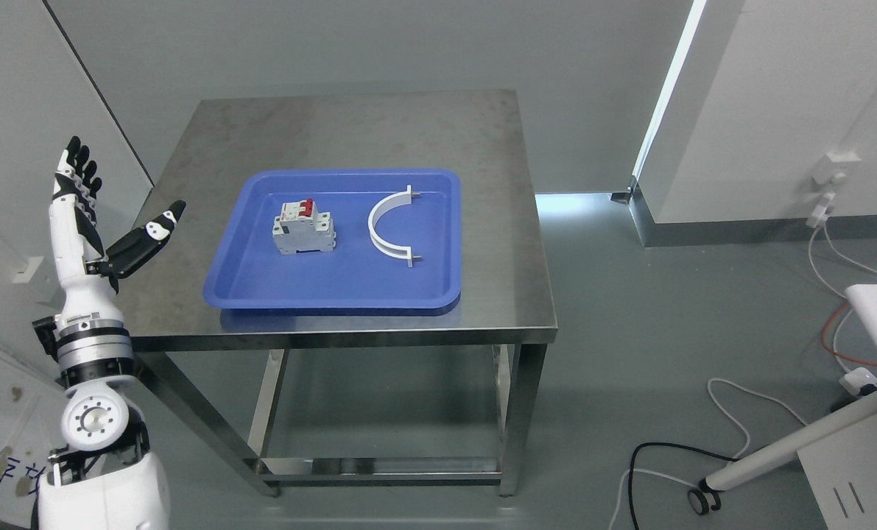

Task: Place circuit breaker on shelf
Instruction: 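Reach the left hand toward the grey circuit breaker in the blue tray, then close the left hand around the circuit breaker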

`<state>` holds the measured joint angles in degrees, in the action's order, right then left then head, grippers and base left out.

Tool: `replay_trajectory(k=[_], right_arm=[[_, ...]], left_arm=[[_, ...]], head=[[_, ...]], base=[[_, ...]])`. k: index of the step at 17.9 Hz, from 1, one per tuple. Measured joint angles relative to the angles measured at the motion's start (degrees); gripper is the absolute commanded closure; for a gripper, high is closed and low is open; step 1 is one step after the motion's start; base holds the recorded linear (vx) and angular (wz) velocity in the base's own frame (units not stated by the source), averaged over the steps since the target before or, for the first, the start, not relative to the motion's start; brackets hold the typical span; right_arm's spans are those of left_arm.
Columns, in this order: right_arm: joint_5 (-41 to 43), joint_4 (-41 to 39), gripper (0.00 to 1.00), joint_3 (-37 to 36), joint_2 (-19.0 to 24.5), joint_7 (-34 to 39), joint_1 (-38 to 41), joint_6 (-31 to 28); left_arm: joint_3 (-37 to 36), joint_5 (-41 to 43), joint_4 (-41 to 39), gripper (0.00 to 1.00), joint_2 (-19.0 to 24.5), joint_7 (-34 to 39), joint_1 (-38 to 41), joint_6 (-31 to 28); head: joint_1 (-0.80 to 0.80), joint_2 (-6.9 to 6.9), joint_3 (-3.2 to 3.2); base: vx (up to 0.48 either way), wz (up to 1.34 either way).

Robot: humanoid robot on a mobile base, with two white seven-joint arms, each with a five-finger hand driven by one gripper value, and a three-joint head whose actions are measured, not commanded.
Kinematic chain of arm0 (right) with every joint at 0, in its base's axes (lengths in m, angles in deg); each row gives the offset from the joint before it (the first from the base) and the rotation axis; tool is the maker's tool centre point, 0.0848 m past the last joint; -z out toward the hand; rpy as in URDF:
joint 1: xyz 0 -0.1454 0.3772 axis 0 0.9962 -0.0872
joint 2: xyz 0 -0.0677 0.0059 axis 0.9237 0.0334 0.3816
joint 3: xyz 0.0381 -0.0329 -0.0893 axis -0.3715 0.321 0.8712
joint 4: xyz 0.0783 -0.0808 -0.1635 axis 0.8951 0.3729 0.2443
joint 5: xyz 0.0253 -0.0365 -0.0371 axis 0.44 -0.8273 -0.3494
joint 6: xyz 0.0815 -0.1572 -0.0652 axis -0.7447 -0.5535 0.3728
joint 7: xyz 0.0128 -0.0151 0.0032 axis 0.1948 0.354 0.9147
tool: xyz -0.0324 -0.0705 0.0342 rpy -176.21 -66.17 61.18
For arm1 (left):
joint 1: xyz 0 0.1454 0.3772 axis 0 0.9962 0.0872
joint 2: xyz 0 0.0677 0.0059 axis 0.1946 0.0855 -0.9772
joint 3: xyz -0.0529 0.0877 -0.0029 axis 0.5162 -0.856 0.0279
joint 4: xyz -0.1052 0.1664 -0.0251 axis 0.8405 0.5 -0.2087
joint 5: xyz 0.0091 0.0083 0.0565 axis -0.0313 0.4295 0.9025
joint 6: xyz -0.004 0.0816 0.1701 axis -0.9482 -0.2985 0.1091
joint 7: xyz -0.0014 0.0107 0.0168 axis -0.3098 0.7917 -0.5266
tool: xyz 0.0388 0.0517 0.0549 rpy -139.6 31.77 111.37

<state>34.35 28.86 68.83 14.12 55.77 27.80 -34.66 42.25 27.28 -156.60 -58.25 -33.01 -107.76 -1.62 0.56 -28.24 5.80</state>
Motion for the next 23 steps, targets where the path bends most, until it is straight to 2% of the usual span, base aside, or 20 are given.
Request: replay_trajectory(k=[5,7,8,10,13,19,23], right_arm=[[0.0,0.0,0.0,0.0,0.0,0.0,0.0,0.0],[0.0,0.0,0.0,0.0,0.0,0.0,0.0,0.0],[0.0,0.0,0.0,0.0,0.0,0.0,0.0,0.0],[0.0,0.0,0.0,0.0,0.0,0.0,0.0,0.0],[0.0,0.0,0.0,0.0,0.0,-0.1,0.0,0.0],[0.0,0.0,0.0,0.0,0.0,-0.4,0.0,0.0],[0.0,0.0,0.0,0.0,0.0,-0.1,0.0,0.0]], left_arm=[[-1.2,-0.1,0.1,0.0,0.0,-0.3,0.4,0.2],[-1.7,-0.1,0.1,0.02,0.0,-3.8,-0.1,1.0],[-2.0,-0.1,0.1,0.03,0.5,-7.9,-0.2,1.1],[-2.9,0.0,0.2,0.05,2.3,-17.2,-0.6,1.2],[-4.8,0.4,1.0,0.07,5.5,-24.1,-1.2,1.4],[-9.5,6.7,6.3,0.07,11.7,-27.7,-5.1,-1.8],[-12.3,10.3,10.5,0.18,14.0,-31.1,-7.8,-3.1]], head=[[0.0,0.0,0.0],[0.0,0.0,0.0],[0.0,0.0,0.0],[0.0,0.0,0.0],[0.0,0.0,0.0],[0.0,0.0,0.0],[0.0,0.0,0.0]], base=[[0.058,0.01],[0.023,0.0],[0.012,0.0],[0.0,0.0],[-0.003,-0.03],[0.028,-0.06],[0.047,-0.04]])
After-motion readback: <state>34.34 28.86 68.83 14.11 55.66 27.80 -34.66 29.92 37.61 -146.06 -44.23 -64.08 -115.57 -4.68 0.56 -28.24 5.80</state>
